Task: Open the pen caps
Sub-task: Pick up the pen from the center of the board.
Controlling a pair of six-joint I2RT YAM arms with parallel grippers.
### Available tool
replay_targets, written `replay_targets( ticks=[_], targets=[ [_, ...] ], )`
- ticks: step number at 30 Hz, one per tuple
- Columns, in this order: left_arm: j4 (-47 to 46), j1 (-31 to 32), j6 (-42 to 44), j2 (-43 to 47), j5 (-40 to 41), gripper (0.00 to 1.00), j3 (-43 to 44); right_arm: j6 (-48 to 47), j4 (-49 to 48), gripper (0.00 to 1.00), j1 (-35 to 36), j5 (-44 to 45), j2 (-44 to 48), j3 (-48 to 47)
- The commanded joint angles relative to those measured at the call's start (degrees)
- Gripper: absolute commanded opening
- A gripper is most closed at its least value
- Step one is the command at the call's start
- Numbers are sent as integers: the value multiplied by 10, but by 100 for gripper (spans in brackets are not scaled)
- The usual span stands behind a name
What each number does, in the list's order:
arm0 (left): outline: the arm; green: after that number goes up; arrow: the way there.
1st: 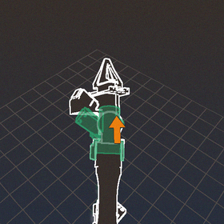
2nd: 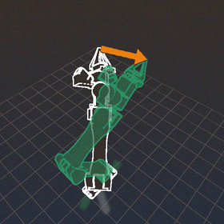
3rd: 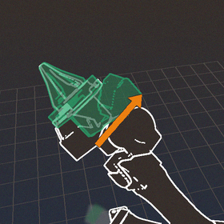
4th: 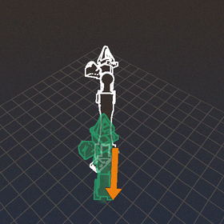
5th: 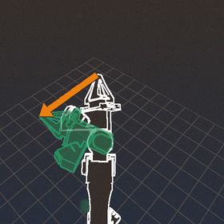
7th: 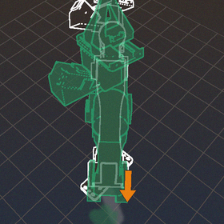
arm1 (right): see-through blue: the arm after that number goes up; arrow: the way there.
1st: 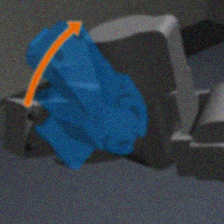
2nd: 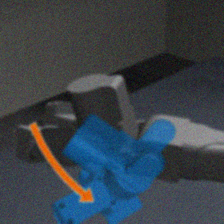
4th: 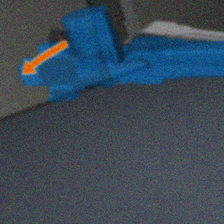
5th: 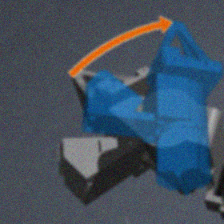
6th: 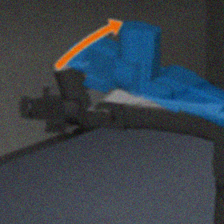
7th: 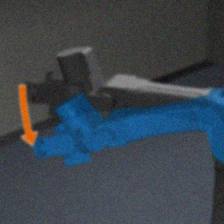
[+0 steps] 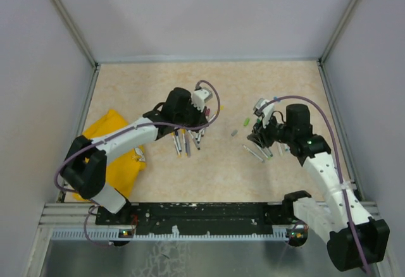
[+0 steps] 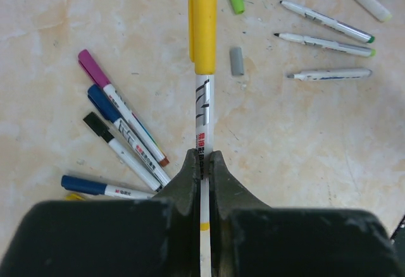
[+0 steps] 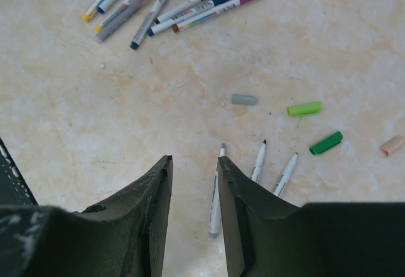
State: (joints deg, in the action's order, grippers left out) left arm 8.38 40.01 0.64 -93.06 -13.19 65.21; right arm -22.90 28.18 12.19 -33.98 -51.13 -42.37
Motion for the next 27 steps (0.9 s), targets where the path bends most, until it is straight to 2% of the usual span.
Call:
replay_targets(
  ticks=[1, 7, 14, 27],
  targets=[
    [-116, -3, -75, 80, -24, 0, -78, 29, -50, 35, -6, -96, 2, -47],
    [-235, -3, -142, 173, -31, 0, -205, 123, -135, 34, -6, -188, -3, -30],
    [-351, -2, -217, 228, -41, 0, -306, 156, -223, 37, -6, -238, 17, 49],
    [-548, 32, -316, 277, 5, 0, -430, 358, -444, 38, -5, -253, -18, 115]
  ],
)
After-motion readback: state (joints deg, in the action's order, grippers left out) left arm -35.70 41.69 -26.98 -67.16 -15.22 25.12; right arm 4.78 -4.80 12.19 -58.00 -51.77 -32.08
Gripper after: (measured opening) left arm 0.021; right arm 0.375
